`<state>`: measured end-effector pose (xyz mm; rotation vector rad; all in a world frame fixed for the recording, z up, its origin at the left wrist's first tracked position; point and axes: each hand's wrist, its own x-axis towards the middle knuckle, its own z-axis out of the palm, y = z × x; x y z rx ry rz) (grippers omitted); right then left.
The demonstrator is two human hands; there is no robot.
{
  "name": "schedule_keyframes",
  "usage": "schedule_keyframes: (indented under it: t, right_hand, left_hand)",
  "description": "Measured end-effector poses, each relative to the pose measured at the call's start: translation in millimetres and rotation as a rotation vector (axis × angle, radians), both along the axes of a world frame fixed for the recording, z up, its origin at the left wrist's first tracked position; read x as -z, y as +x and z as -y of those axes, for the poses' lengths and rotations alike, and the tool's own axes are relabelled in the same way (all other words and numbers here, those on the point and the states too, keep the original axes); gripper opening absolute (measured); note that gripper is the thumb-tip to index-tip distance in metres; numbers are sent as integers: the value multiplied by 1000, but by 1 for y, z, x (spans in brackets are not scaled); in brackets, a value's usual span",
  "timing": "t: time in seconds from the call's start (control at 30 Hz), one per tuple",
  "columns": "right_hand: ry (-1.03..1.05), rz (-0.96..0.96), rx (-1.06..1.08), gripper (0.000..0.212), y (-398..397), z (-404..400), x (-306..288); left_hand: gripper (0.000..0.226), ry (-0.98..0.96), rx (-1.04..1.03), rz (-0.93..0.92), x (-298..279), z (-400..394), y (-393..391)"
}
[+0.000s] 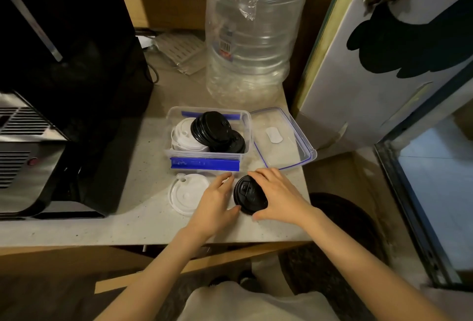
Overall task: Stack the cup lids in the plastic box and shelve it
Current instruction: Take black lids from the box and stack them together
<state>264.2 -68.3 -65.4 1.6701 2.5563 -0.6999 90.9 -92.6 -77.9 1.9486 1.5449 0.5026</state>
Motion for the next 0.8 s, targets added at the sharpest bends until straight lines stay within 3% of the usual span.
schedule_keyframes:
  t: [0.17, 0.27, 0.4, 0.5, 0.67, 0.8]
  right_hand:
    - [-12, 36, -38, 101, -1, -4, -1]
    - [-53, -48, -9, 98, 1, -12, -15]
    - [21, -341, 191, 59, 3, -33, -42]
    - [122, -464, 271, 39, -4, -60, -55]
    - [-75, -514, 216, 68, -37, -106, -54]
    - [-191, -378, 180, 93, -65, -129, -39]
  left_hand:
    - [55, 62, -13, 37, -9, -12, -6]
    - [44, 177, -70, 50, -24, -26, -11]
    - [31, 335, -210, 88, -51, -48, -22]
    - [49, 311, -268, 32, -60, -74, -35]
    - [85, 124, -302, -160, -54, -113, -50]
    - [97, 15, -265, -232, -41, -126, -59]
